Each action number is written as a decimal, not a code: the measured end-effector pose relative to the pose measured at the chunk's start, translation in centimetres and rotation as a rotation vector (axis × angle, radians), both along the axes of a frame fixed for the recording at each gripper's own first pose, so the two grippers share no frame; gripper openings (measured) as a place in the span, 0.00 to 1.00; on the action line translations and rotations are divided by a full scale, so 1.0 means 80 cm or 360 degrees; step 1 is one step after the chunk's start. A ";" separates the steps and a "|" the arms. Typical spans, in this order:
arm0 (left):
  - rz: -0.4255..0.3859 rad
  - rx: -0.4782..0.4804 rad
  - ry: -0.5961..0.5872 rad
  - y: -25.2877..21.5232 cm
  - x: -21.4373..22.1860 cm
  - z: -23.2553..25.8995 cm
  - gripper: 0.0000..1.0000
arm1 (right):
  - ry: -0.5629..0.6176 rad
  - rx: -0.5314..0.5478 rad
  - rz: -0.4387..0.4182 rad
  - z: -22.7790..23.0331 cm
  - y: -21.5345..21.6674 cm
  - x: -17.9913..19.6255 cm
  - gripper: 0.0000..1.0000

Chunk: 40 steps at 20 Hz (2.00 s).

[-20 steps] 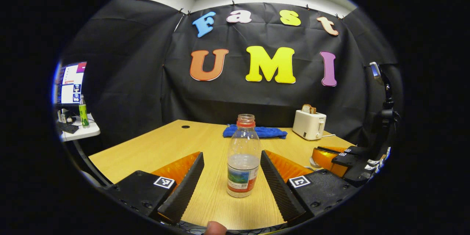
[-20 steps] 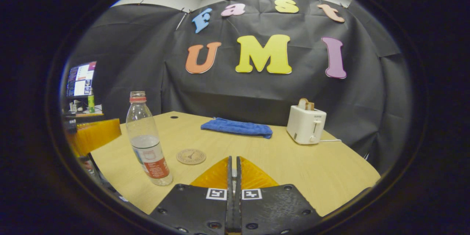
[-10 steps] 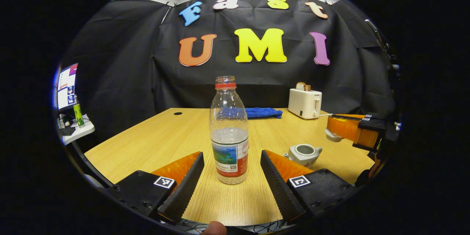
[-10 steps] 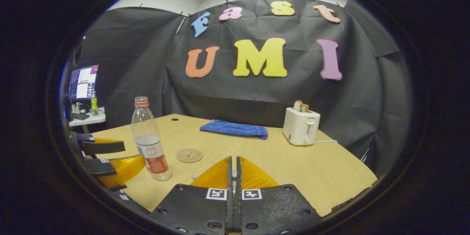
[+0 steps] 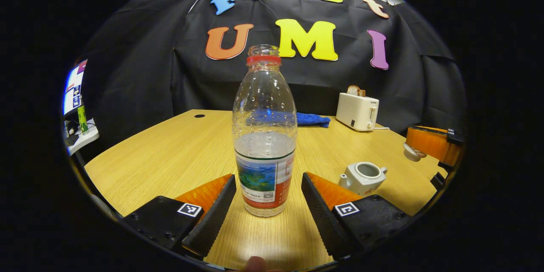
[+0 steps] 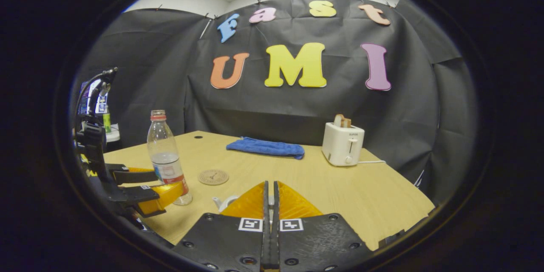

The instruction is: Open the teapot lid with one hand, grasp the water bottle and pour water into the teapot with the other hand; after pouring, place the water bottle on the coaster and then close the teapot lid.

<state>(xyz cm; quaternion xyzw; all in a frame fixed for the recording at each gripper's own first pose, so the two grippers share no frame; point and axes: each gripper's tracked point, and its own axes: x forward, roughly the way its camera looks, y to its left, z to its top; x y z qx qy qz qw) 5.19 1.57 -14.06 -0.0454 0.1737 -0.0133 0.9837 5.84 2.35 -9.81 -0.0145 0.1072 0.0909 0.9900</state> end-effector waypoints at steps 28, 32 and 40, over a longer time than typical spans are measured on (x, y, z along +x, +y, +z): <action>-0.0210 0.1173 0.0015 0.045 -0.004 0.033 0.76 | 0.0022 0.0032 -0.0019 -0.005 -0.051 -0.018 0.00; -0.0268 0.1576 0.0041 0.050 -0.008 0.037 0.75 | 0.0027 0.0044 -0.0013 -0.009 -0.058 -0.022 0.00; -0.0370 0.2077 0.0060 0.055 0.000 0.049 0.75 | 0.0044 0.0055 -0.0016 -0.019 -0.073 -0.030 0.00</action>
